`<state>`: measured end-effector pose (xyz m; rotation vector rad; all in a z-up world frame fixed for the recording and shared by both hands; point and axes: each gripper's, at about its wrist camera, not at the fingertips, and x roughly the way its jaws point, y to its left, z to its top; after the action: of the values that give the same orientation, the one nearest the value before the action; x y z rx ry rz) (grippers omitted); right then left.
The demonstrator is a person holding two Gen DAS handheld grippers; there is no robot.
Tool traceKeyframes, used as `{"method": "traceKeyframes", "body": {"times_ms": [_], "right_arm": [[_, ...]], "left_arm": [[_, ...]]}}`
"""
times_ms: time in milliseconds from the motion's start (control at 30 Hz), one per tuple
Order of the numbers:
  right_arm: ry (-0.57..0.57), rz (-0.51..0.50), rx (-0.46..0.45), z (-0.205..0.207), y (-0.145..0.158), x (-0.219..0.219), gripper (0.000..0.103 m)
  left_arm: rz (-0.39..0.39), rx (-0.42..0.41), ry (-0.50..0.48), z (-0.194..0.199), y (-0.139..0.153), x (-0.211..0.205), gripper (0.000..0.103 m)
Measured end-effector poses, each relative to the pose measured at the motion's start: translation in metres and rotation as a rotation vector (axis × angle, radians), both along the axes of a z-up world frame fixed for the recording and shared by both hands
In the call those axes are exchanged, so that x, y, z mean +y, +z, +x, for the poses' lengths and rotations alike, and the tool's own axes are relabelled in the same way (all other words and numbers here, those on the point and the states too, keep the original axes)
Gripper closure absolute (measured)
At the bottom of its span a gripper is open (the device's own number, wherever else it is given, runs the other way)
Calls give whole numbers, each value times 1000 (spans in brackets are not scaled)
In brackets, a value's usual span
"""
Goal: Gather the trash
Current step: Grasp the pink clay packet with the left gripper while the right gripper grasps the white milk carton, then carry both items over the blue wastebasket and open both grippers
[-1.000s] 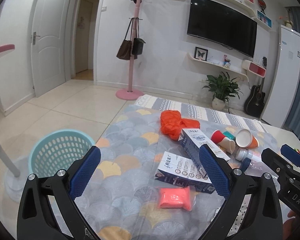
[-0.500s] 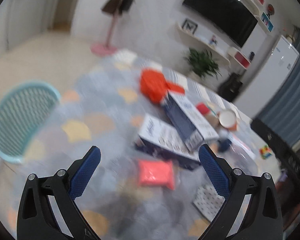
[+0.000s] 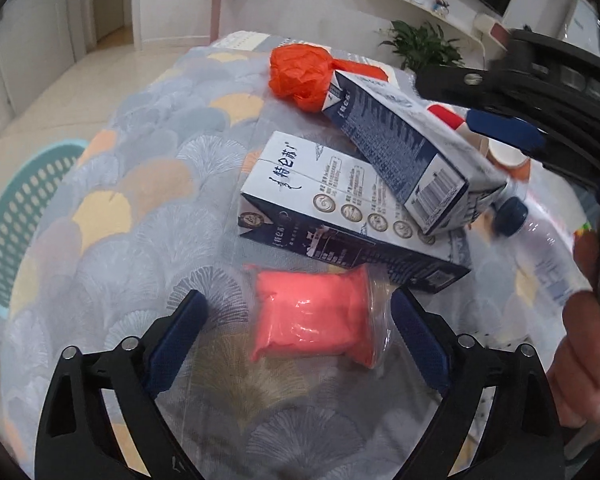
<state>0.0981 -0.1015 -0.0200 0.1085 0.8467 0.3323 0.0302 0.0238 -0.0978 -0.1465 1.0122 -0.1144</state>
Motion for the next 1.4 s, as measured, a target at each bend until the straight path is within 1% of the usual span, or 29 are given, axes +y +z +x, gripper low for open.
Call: {"method": "traceKeyframes", "body": {"times_ms": [33,100,233,267,333,367,433,500,633,767,833,933,1033,1067,1133,1200,1233,1300,1400], "right_arm": [[1,-3,16,3,-3,0,47],[5,10,47,7,-9,-1,47],[13,38,76,10,-11,-1,47],[17,34,79,10,-11,0,47],[29,31,84,8,-10,3,46],[33,30,86,8,-11,4,45],[27,-4,100,9,-14,9,44],[20,-29,114,12,-19,12,44],[13,-57,112,12,-22,16,44],[-5,-92,103,11,-22,18,46],[-19,-88,97,9,-20,16,47],[-27,-61,58,0,-8,13,47],[-13,-46,-4,-12,14,20,47],[-3,-42,-25,-16,22,25,47],[28,-33,-70,-23,40,41,47],[71,-23,-104,-29,54,65,47],[94,-17,-116,-31,59,76,47],[150,-9,-138,-35,67,105,47],[226,-3,-137,-35,67,150,47]], "left_arm": [[14,-2,-1,-1,1,0,19],[24,-2,-1,-1,3,0,22],[46,-8,5,-8,7,-1,32],[52,-10,6,-8,7,-1,33],[59,-13,12,-8,7,2,41],[54,-14,16,-8,7,4,43],[48,-19,20,-4,7,7,50],[40,-24,18,-4,7,11,54],[11,-35,5,-1,8,18,59],[-9,-56,4,-6,13,26,60],[-24,-83,5,-9,20,31,60],[-53,-126,20,-15,35,44,60],[-72,-177,50,-22,60,64,60],[-72,-204,67,-25,72,75,60],[-59,-244,102,-30,90,92,60],[-65,-274,152,-32,107,122,60],[-68,-288,175,-33,112,136,60],[-45,-311,246,-32,119,171,60],[-27,-317,332,-32,118,216,60]]}}
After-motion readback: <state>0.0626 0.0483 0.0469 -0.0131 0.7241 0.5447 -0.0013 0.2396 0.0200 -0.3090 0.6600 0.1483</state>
